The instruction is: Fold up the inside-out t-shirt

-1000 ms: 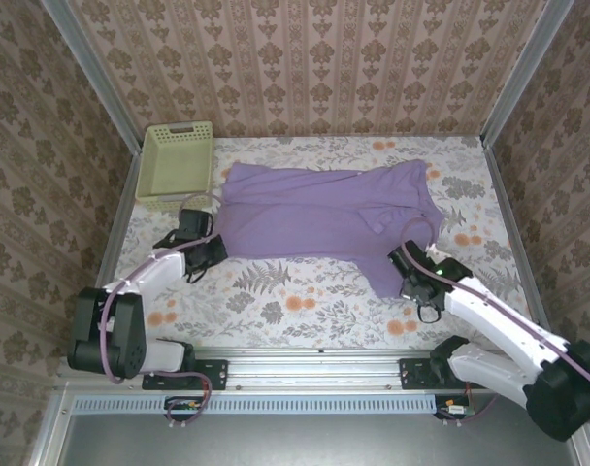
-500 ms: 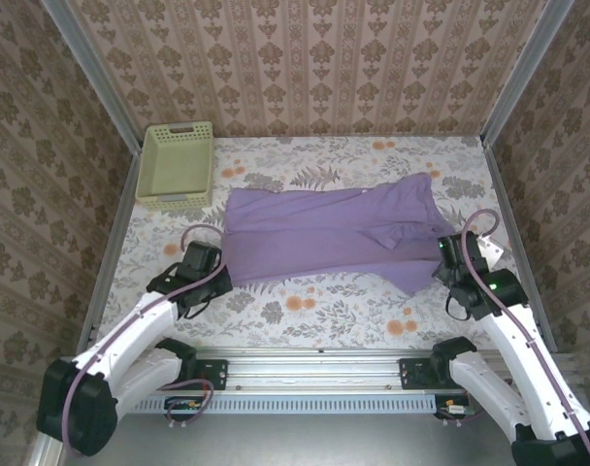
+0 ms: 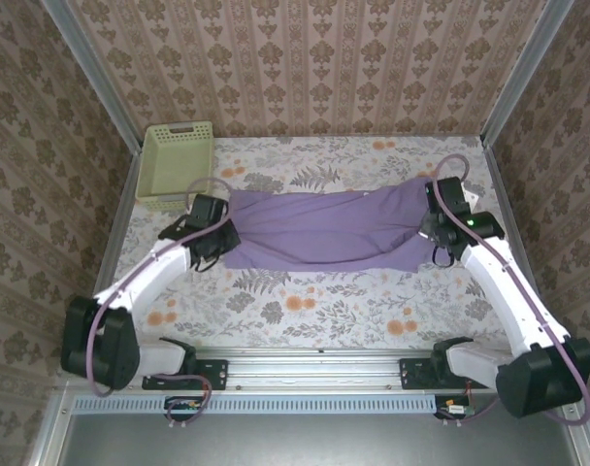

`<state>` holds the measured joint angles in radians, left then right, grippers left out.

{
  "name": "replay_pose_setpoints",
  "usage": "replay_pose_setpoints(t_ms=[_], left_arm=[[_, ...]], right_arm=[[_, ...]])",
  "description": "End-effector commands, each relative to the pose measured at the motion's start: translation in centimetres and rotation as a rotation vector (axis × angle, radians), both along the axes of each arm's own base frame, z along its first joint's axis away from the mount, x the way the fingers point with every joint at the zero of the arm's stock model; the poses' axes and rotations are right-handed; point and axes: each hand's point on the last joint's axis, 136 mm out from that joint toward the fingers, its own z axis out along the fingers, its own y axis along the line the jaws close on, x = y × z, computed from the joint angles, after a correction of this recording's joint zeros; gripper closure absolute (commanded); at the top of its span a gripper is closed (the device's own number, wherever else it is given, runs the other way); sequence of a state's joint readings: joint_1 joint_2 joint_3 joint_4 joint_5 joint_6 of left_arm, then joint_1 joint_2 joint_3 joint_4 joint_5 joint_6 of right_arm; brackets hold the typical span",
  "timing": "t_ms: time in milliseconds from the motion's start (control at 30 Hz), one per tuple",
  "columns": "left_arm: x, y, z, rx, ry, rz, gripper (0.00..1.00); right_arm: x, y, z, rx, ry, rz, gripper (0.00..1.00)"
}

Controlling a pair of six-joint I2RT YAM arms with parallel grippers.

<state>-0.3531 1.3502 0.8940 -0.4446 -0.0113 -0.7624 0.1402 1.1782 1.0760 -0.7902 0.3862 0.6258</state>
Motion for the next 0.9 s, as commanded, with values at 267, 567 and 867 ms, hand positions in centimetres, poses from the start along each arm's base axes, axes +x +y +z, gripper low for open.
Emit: replay_pose_setpoints(t_ms=[267,567,867], left_arm=[[7.6,2.0,-1.4,0.008,0.032,0.042,1.0],[11.4,0.9,-2.8,0.001,0.073,-0.004,0.97],[12.0,1.1,-4.3,0.046,0.121,-0.038,0.71]], right_arm=[[10.3,-2.6,0.3,-0.1,-0.012,-0.026,1.0],[15.5,-2.2,-2.2,-0.103,0.055,0.003,1.0],[17.1,-2.7,-6.4,-0.121,0.186,0.006,0.59]])
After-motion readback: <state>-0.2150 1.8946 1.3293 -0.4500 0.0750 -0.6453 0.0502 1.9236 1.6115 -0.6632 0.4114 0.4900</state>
